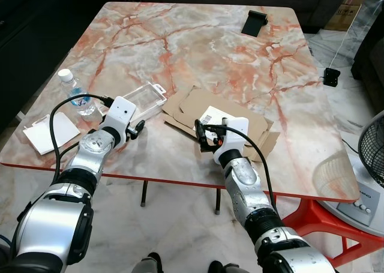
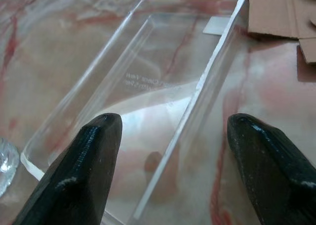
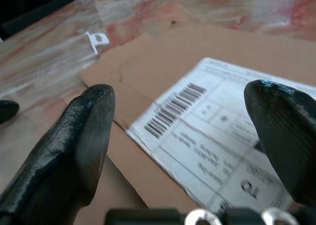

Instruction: Picking trash to rubbish bin

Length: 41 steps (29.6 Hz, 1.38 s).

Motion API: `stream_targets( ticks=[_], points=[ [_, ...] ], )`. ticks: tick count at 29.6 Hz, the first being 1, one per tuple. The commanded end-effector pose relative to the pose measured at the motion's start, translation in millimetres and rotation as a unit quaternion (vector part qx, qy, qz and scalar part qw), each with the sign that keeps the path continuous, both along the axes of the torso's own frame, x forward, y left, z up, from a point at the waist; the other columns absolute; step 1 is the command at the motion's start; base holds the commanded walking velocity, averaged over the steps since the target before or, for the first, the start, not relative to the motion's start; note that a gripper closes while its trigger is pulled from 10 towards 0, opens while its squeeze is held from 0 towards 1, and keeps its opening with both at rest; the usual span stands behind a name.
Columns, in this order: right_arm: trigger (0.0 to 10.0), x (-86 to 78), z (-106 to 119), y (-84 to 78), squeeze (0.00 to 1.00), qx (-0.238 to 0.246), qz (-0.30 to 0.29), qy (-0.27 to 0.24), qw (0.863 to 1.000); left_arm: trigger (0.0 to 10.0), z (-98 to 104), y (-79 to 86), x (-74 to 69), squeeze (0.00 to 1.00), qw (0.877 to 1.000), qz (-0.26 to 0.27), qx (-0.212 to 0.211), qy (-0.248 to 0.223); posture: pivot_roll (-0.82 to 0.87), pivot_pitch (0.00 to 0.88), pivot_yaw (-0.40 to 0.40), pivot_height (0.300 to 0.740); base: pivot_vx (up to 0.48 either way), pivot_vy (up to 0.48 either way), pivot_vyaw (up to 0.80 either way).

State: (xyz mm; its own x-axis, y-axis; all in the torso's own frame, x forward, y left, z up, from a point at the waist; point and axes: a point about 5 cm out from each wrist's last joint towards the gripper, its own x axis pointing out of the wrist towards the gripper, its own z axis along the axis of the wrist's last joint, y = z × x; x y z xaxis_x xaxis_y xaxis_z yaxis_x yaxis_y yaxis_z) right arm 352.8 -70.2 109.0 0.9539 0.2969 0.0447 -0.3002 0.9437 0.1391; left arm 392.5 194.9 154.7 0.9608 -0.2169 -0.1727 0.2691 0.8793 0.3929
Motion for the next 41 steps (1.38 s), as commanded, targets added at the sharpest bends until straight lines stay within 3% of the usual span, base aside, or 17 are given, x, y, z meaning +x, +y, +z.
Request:
stream_targets(
  ticks=[1, 2, 17, 29, 30, 31, 32, 41],
  points=[
    [10.0, -1.7, -2, 0.8, 0.0, -0.006, 0.004, 0.002, 1.0, 9.4, 0, 2.3, 0.8, 0.0, 1.0, 0.011, -0.012, 0.011, 0.07, 0.188, 0.0, 0.74, 0.0, 0.0, 0.0],
    [10.0, -1.8, -2, 0.1, 0.0, -0.007, 0.004, 0.003, 1.0, 0.0, -1, 2.2, 0.6, 0.0, 1.0, 0.008, -0.018, 0.014, 0.07, 0.184, 0.002, 0.74, 0.0, 0.0, 0.0],
    [10.0, -1.9, -4, 0.2, 0.0, -0.017, 0.004, 0.009, 1.0, 0.0, 1, 2.0, 1.8, 0.0, 0.999, 0.003, -0.045, 0.024, 0.07, 0.143, 0.003, 0.74, 0.0, 0.0, 0.0],
    [10.0, -1.1, -4, -1.9, 0.0, -0.018, 0.001, 0.008, 1.0, 0.0, -6, -11.9, 0.5, 0.0, 0.997, -0.034, -0.044, 0.051, 0.07, 0.124, 0.005, 0.74, 0.0, 0.0, 0.0],
    [10.0, -1.1, -4, -2.2, 0.0, -0.017, 0.001, 0.008, 1.0, 1.6, -5, -12.5, 1.1, 0.0, 0.998, -0.035, -0.038, 0.045, 0.07, 0.124, 0.005, 0.74, 0.0, 0.0, 0.0],
    [10.0, -1.1, -4, -2.4, 0.0, -0.017, 0.0, 0.008, 1.0, 7.0, -2, -13.1, 1.9, 0.0, 0.998, -0.035, -0.033, 0.038, 0.07, 0.126, 0.005, 0.74, 0.0, 0.0, 0.0],
    [10.0, -1.1, -4, -2.7, 0.0, -0.017, 0.0, 0.008, 1.0, 10.0, 1, -14.4, 3.0, 0.0, 0.998, -0.038, -0.03, 0.028, 0.07, 0.126, 0.005, 0.74, 0.0, 0.0, 0.0],
    [10.0, -1.5, -5, -5.4, 0.0, -0.018, -0.003, 0.009, 1.0, 10.0, 21, -19.5, 9.4, 0.0, 0.998, -0.037, -0.05, -0.012, 0.07, 0.138, 0.0, 0.74, 0.0, 0.0, 0.0]
  ],
)
